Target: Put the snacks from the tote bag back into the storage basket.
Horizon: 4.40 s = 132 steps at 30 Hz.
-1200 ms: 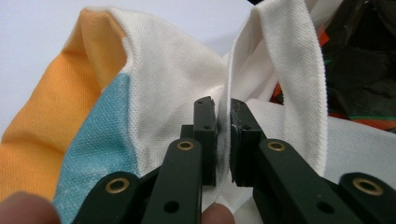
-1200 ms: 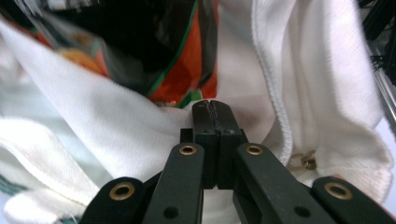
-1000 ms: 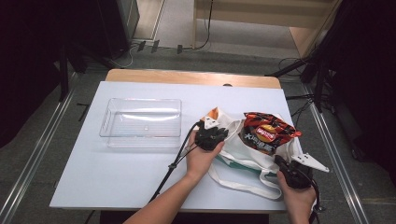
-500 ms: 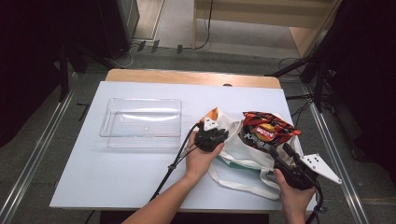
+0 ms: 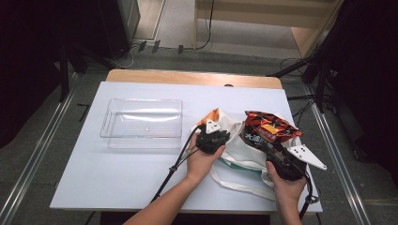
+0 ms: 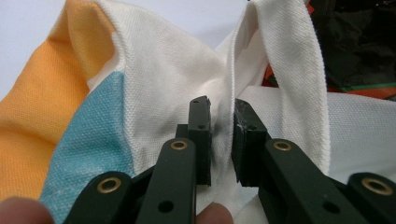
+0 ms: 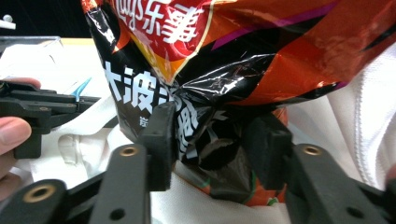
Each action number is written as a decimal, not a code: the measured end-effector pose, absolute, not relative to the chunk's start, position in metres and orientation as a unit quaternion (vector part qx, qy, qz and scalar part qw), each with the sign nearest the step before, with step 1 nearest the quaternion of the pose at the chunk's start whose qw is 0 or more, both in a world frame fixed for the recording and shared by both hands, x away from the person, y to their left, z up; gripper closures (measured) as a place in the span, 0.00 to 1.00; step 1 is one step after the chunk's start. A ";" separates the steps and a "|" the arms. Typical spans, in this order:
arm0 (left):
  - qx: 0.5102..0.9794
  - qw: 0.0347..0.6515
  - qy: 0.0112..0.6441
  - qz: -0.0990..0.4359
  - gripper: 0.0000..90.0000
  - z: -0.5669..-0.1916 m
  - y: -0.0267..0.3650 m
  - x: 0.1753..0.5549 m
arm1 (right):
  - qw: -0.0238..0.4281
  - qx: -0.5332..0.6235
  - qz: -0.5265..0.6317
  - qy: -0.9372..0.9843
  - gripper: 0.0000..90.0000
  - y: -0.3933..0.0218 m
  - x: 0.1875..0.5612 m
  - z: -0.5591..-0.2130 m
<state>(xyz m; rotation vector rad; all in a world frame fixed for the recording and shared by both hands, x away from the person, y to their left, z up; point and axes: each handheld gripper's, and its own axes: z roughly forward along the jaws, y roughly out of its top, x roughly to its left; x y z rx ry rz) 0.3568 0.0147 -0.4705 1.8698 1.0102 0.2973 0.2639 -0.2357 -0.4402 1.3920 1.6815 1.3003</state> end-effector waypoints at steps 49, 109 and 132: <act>0.793 0.438 0.372 0.201 0.87 -0.476 -0.002 0.342 | 0.333 0.491 0.551 0.587 1.00 -0.236 0.263 -0.365; 0.697 0.610 0.356 0.120 0.59 -0.368 0.040 0.324 | 0.336 0.470 0.587 0.567 1.00 -0.227 0.252 -0.347; 0.683 0.630 0.353 0.108 0.83 -0.347 0.043 0.329 | 0.315 0.450 0.582 0.600 1.00 -0.208 0.251 -0.360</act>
